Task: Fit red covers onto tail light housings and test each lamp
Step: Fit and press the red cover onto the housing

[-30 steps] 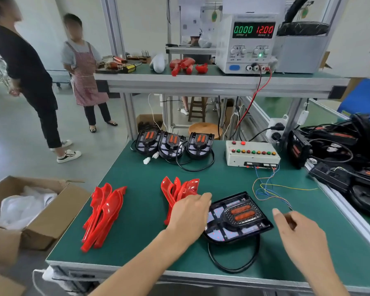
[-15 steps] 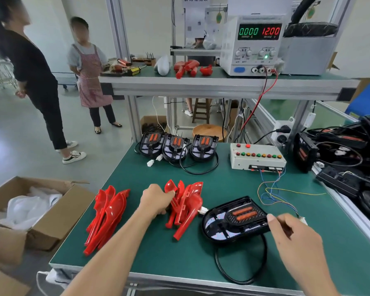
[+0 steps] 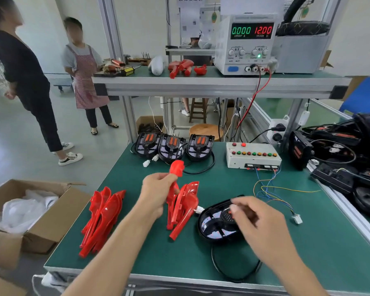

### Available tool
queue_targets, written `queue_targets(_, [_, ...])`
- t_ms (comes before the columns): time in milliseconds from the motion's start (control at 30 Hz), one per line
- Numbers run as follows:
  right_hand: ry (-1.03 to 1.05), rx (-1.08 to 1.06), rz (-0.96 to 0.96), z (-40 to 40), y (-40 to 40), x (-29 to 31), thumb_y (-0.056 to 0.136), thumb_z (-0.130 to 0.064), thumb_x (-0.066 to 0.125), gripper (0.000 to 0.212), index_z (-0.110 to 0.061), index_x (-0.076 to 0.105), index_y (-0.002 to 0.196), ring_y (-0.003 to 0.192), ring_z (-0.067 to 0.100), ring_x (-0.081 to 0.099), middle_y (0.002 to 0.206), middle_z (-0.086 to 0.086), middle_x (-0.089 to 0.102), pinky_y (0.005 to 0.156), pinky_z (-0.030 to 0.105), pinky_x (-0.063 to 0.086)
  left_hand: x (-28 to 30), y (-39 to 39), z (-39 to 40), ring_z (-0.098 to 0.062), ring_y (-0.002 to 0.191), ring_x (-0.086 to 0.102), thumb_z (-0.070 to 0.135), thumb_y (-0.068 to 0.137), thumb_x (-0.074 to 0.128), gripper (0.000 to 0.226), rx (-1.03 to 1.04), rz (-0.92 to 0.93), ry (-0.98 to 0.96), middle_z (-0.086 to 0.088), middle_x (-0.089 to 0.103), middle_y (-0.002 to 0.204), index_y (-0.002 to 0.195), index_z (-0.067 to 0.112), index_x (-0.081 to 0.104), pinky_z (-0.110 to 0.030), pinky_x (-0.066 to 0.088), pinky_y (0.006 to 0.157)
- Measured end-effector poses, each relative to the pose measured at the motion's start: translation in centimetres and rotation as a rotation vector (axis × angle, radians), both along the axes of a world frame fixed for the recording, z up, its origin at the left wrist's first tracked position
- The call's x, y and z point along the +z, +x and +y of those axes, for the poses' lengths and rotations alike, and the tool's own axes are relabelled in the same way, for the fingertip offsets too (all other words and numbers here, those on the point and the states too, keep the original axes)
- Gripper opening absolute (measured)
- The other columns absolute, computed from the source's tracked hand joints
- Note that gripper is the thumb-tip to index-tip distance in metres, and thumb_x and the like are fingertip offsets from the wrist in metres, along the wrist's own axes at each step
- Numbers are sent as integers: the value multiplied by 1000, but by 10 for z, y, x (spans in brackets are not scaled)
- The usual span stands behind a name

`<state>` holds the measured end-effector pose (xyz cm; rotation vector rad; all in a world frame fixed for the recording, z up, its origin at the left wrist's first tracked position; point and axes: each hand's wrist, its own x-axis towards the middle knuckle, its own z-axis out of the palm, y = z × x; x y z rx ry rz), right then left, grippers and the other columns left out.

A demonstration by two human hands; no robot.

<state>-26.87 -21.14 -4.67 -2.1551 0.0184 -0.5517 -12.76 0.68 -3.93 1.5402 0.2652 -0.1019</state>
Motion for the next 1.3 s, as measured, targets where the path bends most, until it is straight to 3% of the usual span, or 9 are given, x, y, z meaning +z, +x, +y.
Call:
queue_targets(133, [-227, 205, -27, 30, 28, 16, 88, -51, 66, 47, -34, 60, 132, 97, -2, 60, 116, -23, 64, 91, 15, 45, 12, -18, -53, -19, 44, 56, 11, 87, 58, 21, 41, -20, -141, -5, 62, 55, 108, 11, 56, -31, 45, 49])
queue_targets(267, [-297, 193, -189, 36, 41, 20, 92, -36, 61, 35, -21, 66, 123, 90, 16, 66, 104, -7, 66, 80, 38, 56, 17, -23, -79, -19, 64, 56, 23, 86, 57, 43, 126, -21, -123, 0, 61, 75, 127, 12, 50, -39, 47, 65])
queue_targets(400, [-295, 112, -346, 29, 44, 16, 92, -23, 58, 30, -14, 70, 119, 88, 13, 65, 103, -1, 72, 80, 24, 52, 20, -23, -84, -19, 65, 57, 28, 94, 57, 60, 89, -6, -136, -4, 65, 90, 148, 22, 32, -31, 46, 58])
queue_targets(500, [-40, 71, -225, 8, 47, 19, 92, -16, 62, 27, -19, 73, 116, 83, 12, 72, 93, -4, 77, 80, 20, 54, 20, -24, -73, -16, 59, 59, 48, 101, 50, 63, 23, -34, -120, -6, 66, 90, 155, 26, 26, -27, 45, 54])
queue_targets(633, [574, 88, -33, -30, 58, 29, 100, 3, 51, 32, -18, 76, 104, 62, 24, 73, 75, 10, 76, 59, 25, 58, 8, -31, -41, -17, 112, 58, 59, 102, 38, 54, -81, -237, 443, -1, 64, 121, 146, 29, 46, -34, 43, 94])
queue_targets(900, [714, 73, 260, -55, 88, 12, 101, -2, 48, 28, -2, 75, 101, 59, 20, 70, 73, 15, 74, 50, 21, 55, -9, -55, -32, 6, 85, 65, 36, 87, 80, 31, -271, -454, 443, 24, 70, 101, 115, 35, 65, -6, 47, 76])
queue_targets(1000, [525, 133, 292, -61, 95, 4, 102, -6, 50, 23, -8, 71, 108, 60, 22, 71, 74, 11, 75, 52, 23, 55, -16, -55, -35, 11, 77, 60, 26, 86, 81, 36, -245, -455, 521, 26, 65, 93, 119, 22, 69, -1, 43, 72])
queue_targets(1167, [-356, 260, 306, -80, 104, -1, 97, -36, 65, 3, -38, 62, 97, 79, 8, 66, 86, -11, 70, 74, 25, 51, -29, -59, -34, 6, 79, 59, 32, 88, 79, 31, -276, -477, 698, 22, 62, 89, 115, 21, 68, -9, 46, 78])
queue_targets(1300, [-437, 354, 317, -89, 110, -6, 93, -40, 69, 4, -39, 66, 92, 97, 1, 60, 100, -16, 62, 88, 25, 47, -38, -68, -37, -11, 88, 60, 45, 92, 70, 28, -299, -464, 870, 15, 66, 102, 112, 26, 68, -30, 49, 81])
